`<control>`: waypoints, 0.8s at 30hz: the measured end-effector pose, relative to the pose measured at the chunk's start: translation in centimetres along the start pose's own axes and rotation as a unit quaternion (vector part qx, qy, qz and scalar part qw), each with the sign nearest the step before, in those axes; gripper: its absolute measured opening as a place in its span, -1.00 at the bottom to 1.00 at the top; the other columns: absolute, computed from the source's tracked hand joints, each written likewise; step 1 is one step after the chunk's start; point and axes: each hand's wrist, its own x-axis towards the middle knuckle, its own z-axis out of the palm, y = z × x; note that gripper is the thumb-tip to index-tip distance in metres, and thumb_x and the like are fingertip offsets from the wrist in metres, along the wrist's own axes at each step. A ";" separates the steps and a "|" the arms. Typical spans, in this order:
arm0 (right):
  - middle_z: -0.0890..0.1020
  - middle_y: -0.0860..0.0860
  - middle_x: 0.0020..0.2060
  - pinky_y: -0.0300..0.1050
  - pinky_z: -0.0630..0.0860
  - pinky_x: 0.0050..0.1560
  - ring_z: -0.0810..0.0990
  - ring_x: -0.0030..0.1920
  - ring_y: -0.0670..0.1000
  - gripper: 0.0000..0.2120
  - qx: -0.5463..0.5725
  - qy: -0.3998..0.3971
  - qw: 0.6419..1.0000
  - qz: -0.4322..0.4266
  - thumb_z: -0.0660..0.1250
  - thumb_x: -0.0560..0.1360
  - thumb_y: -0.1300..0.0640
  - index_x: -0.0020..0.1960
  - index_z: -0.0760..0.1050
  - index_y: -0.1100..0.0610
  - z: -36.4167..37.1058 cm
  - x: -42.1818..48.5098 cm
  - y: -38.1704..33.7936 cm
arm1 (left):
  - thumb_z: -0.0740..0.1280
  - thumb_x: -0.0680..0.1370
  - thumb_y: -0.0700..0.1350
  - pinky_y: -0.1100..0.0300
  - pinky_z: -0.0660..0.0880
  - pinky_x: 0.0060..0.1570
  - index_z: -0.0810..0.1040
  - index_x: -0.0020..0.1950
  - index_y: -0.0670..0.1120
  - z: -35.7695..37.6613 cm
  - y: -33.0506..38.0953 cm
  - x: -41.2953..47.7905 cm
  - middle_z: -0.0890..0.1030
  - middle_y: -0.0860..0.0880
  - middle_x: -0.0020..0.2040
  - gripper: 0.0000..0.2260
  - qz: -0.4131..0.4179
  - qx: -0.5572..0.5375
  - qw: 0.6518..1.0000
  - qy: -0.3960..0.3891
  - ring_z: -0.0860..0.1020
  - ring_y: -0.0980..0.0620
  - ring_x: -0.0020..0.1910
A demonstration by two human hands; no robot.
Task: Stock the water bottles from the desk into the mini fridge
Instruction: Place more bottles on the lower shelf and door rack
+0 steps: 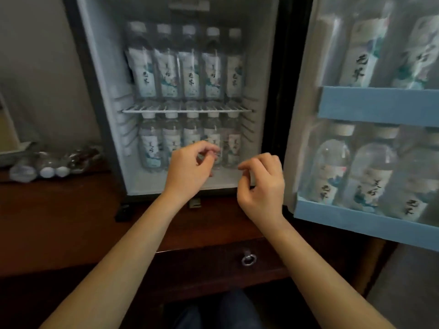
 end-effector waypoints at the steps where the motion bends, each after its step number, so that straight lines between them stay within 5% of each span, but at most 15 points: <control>1: 0.46 0.12 -0.32 -0.22 0.26 -0.20 0.39 -0.24 0.05 -0.86 0.013 -0.012 1.000 -0.005 0.18 0.36 0.34 -0.24 0.51 0.27 1.4 -0.1 -0.7 | 0.25 0.54 -0.24 0.31 0.51 -0.46 0.51 -0.18 0.24 -1.2 -1.1 -0.3 0.61 0.09 -0.24 -0.66 -0.016 0.009 1.000 0.011 0.56 0.21 -0.49; 6: 0.46 0.11 -0.32 -0.13 0.33 -0.22 0.41 -0.24 0.08 -0.89 0.109 -0.082 0.990 -0.022 0.23 0.31 0.40 -0.25 0.50 0.27 9.1 -0.5 -5.0 | 0.27 0.53 -0.25 0.24 0.52 -0.42 0.60 -0.12 0.00 -8.2 -6.8 -2.5 0.61 0.08 -0.27 -0.81 -0.088 0.080 0.990 0.072 0.57 0.17 -0.50; 11: 0.50 0.11 -0.26 -0.03 0.45 -0.42 0.50 -0.36 0.16 -0.81 0.195 -0.253 0.946 -0.059 0.13 0.35 0.23 -0.20 0.51 0.21 16.8 -0.3 -10.6 | 0.29 0.49 -0.28 0.27 0.51 -0.41 0.57 -0.19 0.14 -16.1 -12.4 -4.5 0.62 0.10 -0.31 -0.71 -0.160 0.149 0.965 0.142 0.57 0.15 -0.50; 15: 0.51 0.07 -0.10 0.02 0.46 -0.32 0.55 -0.24 0.23 -0.81 0.155 -0.383 0.901 -0.133 0.18 0.37 0.21 -0.07 0.51 0.12 23.4 0.6 -14.7 | 0.28 0.48 -0.23 0.25 0.51 -0.35 0.53 -0.27 0.18 -21.4 -17.1 -5.0 0.64 0.06 -0.31 -0.71 -0.248 0.180 0.930 0.205 0.58 0.17 -0.49; 19: 0.51 0.05 -0.05 0.04 0.49 -0.17 0.56 -0.10 0.22 -0.82 0.127 -0.448 0.876 -0.125 0.17 0.43 0.16 -0.01 0.48 0.07 29.9 1.0 -17.7 | 0.27 0.49 -0.19 0.07 0.56 -0.15 0.58 -0.16 0.08 -24.4 -22.3 -4.5 0.65 0.02 -0.26 -0.82 -0.317 0.208 0.895 0.234 0.64 0.00 -0.28; 24: 0.55 0.13 0.06 -0.03 0.39 -0.16 0.55 0.06 0.23 -0.78 0.031 -0.520 0.851 -0.073 0.18 0.44 0.16 0.06 0.48 0.14 38.3 0.7 -18.7 | 0.26 0.49 -0.20 0.16 0.42 0.02 0.56 0.11 -0.05 -26.7 -28.0 -2.2 0.59 -0.04 0.08 -0.78 -0.362 0.257 0.862 0.244 0.55 -0.05 0.07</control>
